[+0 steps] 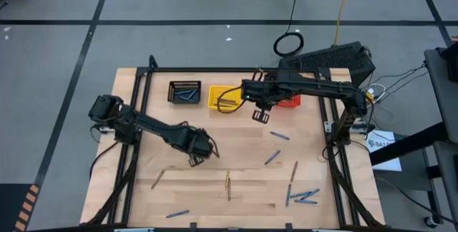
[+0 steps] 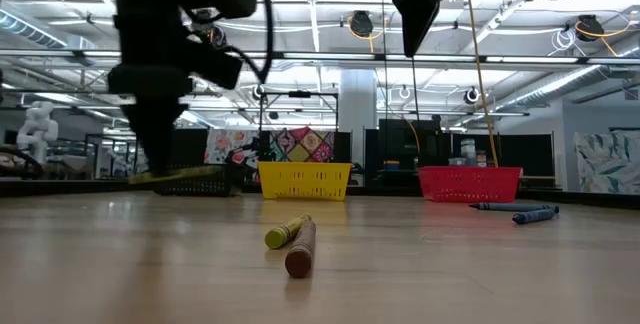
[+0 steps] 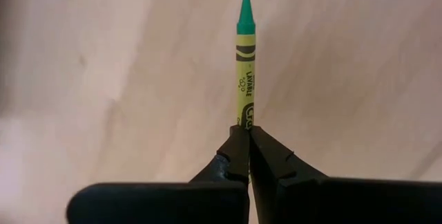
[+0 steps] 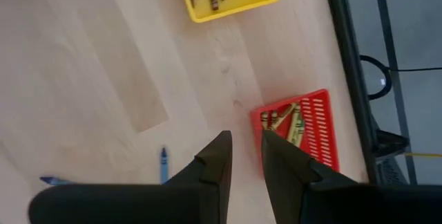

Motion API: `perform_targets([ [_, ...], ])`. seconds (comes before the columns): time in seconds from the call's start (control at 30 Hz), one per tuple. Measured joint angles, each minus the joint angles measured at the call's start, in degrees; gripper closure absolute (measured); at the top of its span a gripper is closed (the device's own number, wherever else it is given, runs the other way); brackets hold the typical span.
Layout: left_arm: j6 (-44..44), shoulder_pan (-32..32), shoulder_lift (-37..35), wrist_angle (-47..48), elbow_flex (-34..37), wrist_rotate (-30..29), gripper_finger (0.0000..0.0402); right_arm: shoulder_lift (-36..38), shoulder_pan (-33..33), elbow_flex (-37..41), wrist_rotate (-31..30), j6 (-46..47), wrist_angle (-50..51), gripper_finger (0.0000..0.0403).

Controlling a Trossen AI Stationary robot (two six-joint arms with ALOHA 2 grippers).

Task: Sort crayons
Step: Put the left green crayon into the red bin

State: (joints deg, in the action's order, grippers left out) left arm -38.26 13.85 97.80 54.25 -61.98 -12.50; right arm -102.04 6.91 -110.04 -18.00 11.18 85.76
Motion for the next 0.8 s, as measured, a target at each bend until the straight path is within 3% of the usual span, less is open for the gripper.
perform_targets([
  [0.47,20.1,-13.5,0.0,-1.3,-6.6,-5.0,0.0401,0.0,7.9,0.0,-3.0,-4.2,-0.9,0.0339],
  [0.8,30.2,-20.8,0.0,-9.8,-6.8,-1.2,0.0401,0.0,10.9,0.0,-3.0,-7.0,-0.7,0.0339],
])
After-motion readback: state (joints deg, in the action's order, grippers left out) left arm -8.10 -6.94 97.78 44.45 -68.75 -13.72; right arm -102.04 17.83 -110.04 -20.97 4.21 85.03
